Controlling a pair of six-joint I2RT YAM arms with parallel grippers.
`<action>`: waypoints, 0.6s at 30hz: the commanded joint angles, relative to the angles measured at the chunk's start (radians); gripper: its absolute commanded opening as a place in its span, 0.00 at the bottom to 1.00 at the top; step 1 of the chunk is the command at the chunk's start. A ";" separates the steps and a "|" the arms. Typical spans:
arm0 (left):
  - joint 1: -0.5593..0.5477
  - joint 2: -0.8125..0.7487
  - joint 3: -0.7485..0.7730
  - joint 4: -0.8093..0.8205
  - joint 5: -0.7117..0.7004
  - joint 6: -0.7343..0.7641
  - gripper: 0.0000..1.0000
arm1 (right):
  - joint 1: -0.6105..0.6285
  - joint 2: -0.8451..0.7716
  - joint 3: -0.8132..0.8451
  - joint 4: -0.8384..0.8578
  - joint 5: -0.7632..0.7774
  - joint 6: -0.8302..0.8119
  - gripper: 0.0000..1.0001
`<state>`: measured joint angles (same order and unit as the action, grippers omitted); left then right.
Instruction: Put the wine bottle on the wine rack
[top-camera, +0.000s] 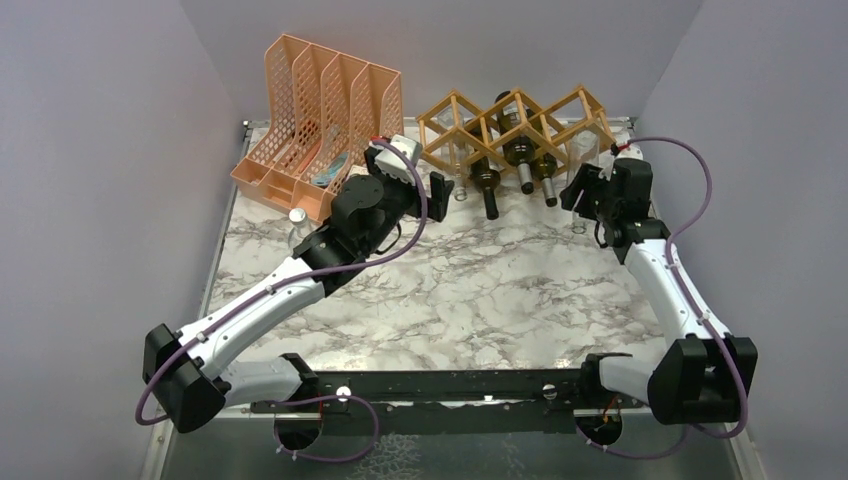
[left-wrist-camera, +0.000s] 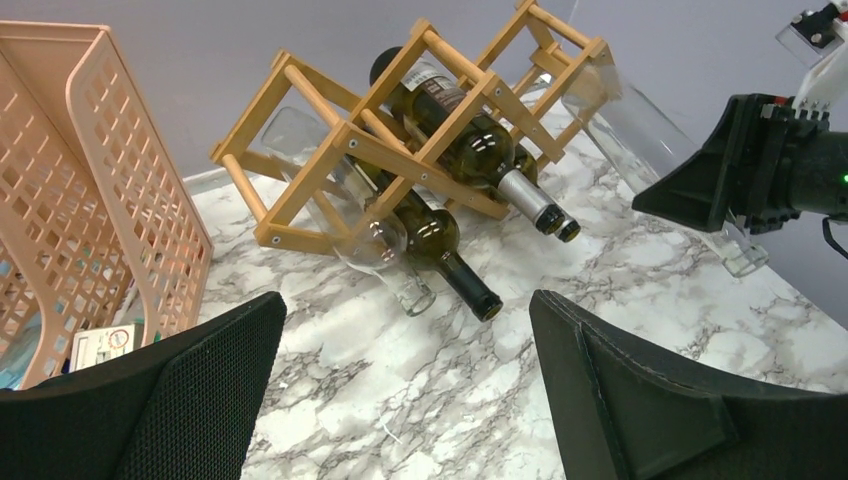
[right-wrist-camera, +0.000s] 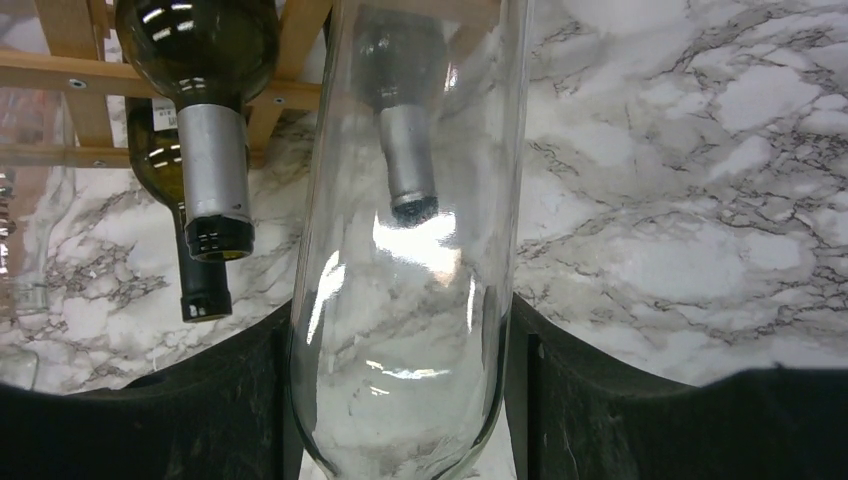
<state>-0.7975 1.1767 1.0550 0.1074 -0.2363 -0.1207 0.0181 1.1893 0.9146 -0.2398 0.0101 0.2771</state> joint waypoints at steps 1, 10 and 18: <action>0.006 -0.043 0.044 -0.052 0.030 -0.014 0.99 | -0.041 0.035 0.010 0.204 -0.069 -0.026 0.01; 0.006 -0.083 0.021 -0.033 0.036 -0.012 0.99 | -0.086 0.130 0.052 0.227 -0.183 -0.022 0.01; 0.006 -0.068 0.029 -0.034 0.046 -0.013 0.99 | -0.119 0.212 0.147 0.161 -0.275 -0.115 0.01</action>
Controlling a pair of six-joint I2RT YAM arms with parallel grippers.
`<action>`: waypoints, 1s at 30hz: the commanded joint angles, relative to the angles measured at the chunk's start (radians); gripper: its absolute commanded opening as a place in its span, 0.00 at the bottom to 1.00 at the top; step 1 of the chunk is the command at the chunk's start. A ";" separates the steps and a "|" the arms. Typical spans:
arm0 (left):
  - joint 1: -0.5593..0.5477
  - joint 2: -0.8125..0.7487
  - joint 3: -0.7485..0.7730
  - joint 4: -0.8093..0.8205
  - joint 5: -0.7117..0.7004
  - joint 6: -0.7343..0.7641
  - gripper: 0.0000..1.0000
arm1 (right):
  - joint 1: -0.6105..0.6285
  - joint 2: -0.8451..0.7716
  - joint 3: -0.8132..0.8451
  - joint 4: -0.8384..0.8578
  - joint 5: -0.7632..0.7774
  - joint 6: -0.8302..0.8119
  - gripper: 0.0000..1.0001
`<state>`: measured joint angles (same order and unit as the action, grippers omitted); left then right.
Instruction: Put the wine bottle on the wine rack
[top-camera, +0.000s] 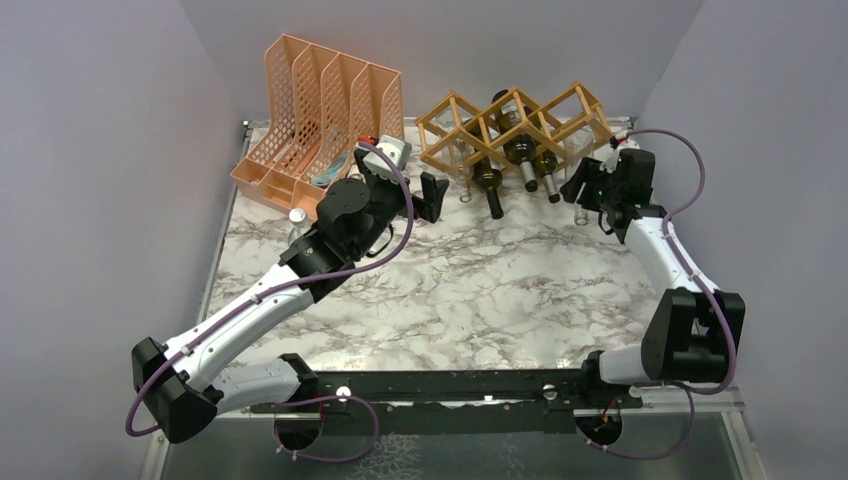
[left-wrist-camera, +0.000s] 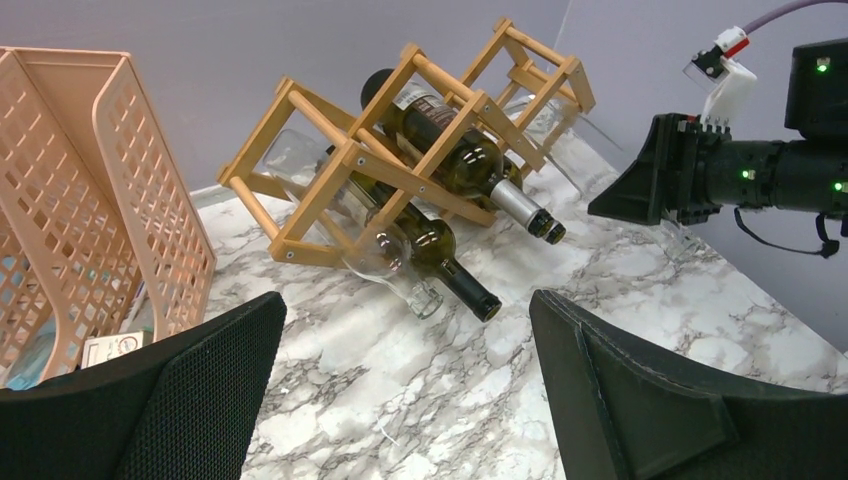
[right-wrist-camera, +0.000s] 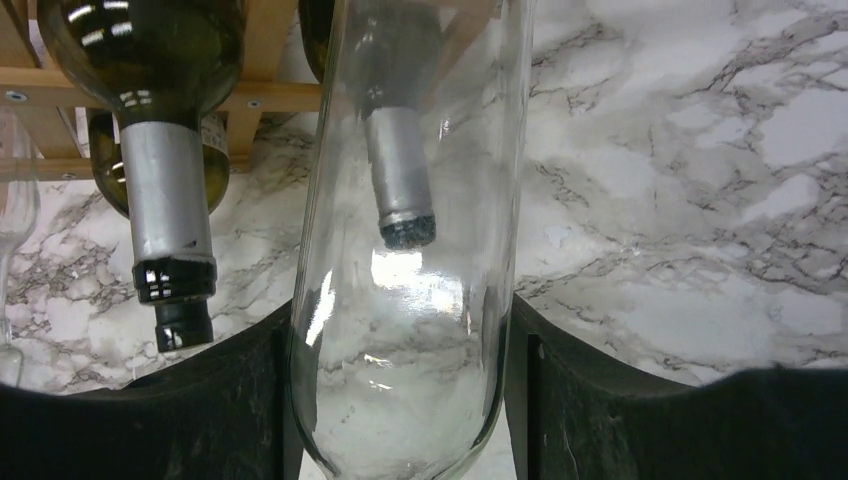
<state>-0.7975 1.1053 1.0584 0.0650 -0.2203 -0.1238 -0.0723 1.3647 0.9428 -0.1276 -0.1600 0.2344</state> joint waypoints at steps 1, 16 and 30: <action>0.006 0.005 0.028 0.009 0.030 -0.010 0.99 | -0.033 0.051 0.140 0.031 -0.123 -0.091 0.01; 0.006 0.007 0.074 -0.041 0.046 -0.007 0.99 | -0.063 0.319 0.411 -0.045 -0.297 -0.258 0.06; 0.006 0.024 0.108 -0.076 0.066 -0.015 0.99 | -0.063 0.431 0.471 0.044 -0.320 -0.348 0.21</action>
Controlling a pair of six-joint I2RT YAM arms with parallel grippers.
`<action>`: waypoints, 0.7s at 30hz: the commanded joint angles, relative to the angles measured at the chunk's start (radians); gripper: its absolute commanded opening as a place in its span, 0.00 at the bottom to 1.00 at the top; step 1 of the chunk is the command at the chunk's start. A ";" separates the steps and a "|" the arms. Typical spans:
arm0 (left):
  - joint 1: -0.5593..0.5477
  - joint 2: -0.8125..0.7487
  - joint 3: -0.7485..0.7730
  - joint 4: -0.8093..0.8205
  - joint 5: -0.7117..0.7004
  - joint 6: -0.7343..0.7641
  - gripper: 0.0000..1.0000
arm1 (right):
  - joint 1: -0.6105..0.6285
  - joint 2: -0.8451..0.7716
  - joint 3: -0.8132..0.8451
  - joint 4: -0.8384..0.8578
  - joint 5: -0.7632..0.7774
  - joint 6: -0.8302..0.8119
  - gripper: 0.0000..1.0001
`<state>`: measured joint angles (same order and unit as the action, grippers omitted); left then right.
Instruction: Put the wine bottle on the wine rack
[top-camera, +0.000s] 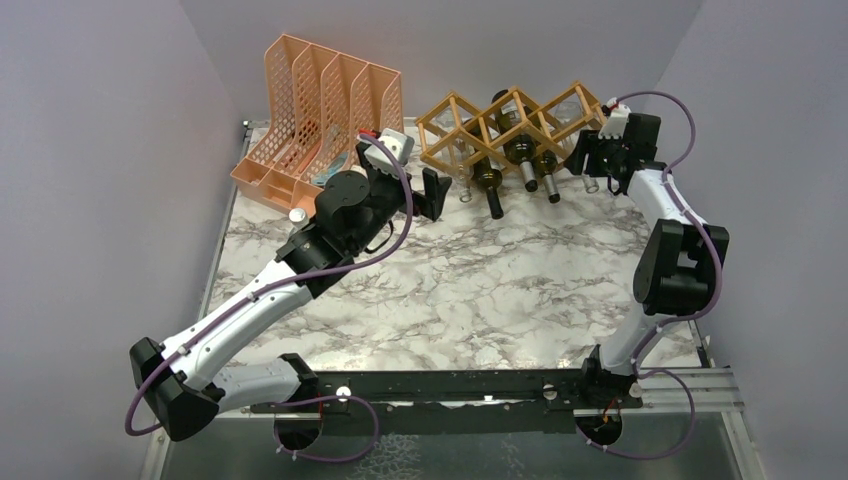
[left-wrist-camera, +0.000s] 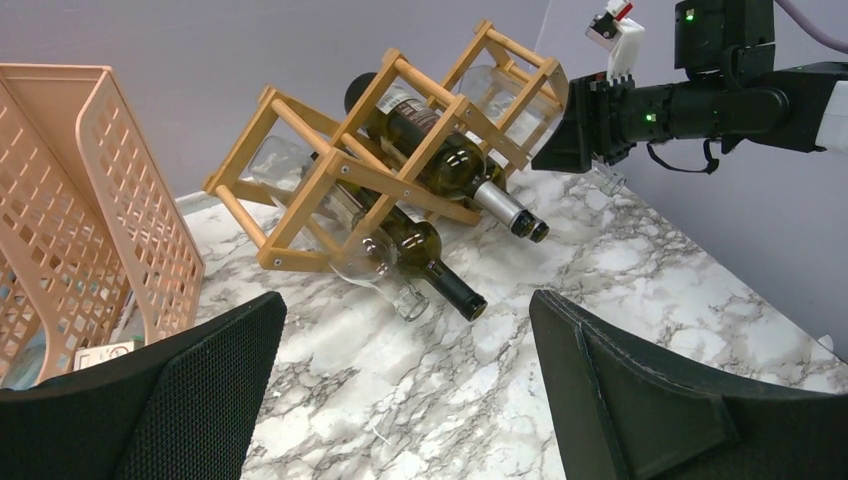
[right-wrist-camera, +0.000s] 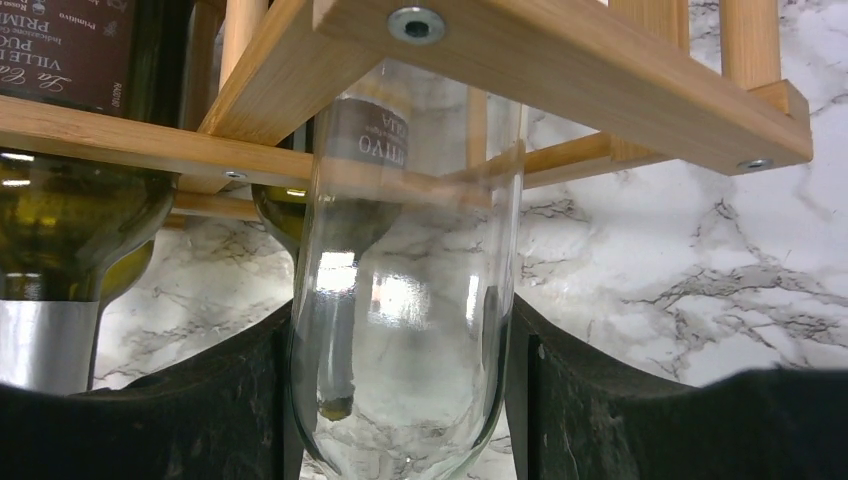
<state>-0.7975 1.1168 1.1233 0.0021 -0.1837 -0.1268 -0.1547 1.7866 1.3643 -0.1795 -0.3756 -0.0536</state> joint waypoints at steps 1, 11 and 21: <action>0.006 0.015 0.044 -0.015 0.032 -0.011 0.99 | 0.019 0.012 0.057 0.097 -0.095 -0.068 0.23; 0.007 0.046 0.062 -0.023 0.036 -0.012 0.99 | 0.020 0.083 0.161 0.060 -0.052 -0.102 0.36; 0.006 0.052 0.060 -0.030 0.027 -0.003 0.99 | 0.020 0.086 0.156 0.054 0.004 -0.097 0.59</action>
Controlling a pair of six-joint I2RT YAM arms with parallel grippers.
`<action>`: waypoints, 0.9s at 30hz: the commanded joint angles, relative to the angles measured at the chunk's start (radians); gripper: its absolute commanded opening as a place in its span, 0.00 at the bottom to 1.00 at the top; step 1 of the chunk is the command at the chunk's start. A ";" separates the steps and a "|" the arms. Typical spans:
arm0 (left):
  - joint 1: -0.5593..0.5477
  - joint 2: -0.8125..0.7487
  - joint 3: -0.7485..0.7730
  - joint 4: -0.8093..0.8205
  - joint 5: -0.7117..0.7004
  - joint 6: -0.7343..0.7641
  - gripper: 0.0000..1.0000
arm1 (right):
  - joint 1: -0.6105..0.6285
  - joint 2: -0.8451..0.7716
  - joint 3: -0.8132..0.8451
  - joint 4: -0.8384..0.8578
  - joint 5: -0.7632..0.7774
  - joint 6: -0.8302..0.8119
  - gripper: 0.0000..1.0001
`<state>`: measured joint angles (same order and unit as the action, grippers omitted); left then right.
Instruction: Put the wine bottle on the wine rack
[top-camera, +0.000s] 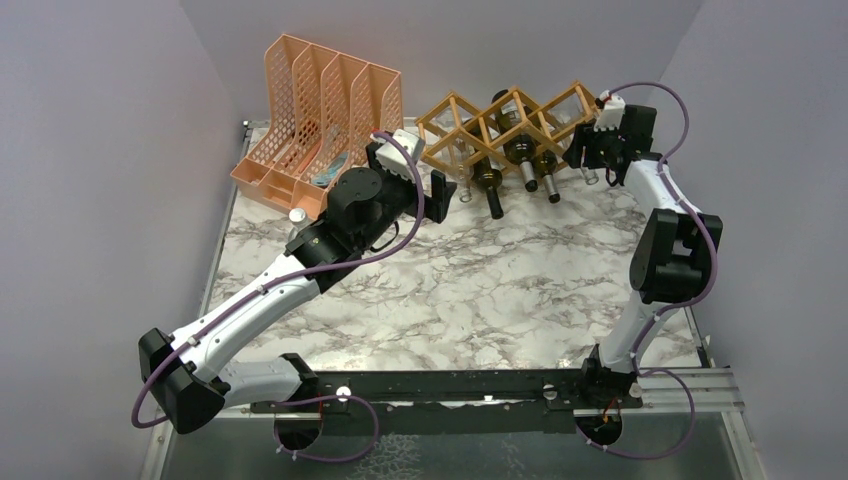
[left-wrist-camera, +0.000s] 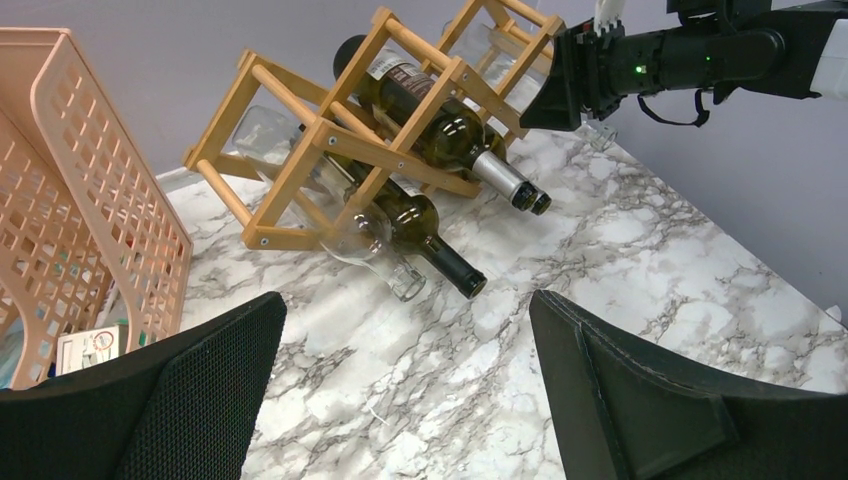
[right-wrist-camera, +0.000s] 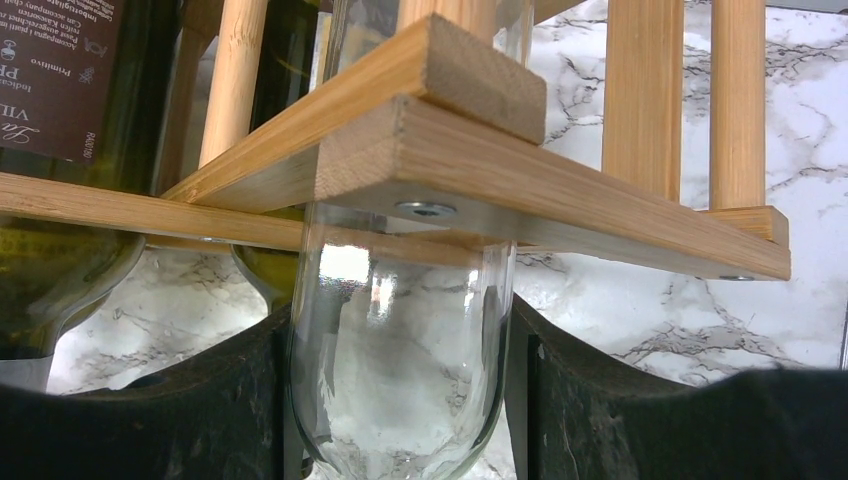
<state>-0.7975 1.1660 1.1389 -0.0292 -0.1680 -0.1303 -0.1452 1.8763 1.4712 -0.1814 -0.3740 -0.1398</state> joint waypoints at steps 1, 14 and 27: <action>0.006 0.003 0.044 0.000 0.010 0.003 0.99 | 0.010 -0.002 0.048 0.056 0.005 -0.008 0.61; 0.006 -0.006 0.041 -0.007 -0.002 0.007 0.99 | 0.010 -0.033 0.042 0.057 0.046 0.008 1.00; 0.006 -0.033 0.033 -0.018 -0.069 0.038 0.99 | 0.010 -0.221 0.038 -0.082 0.123 0.160 0.99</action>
<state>-0.7975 1.1648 1.1496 -0.0490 -0.1867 -0.1173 -0.1390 1.7691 1.4860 -0.2062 -0.2573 -0.0513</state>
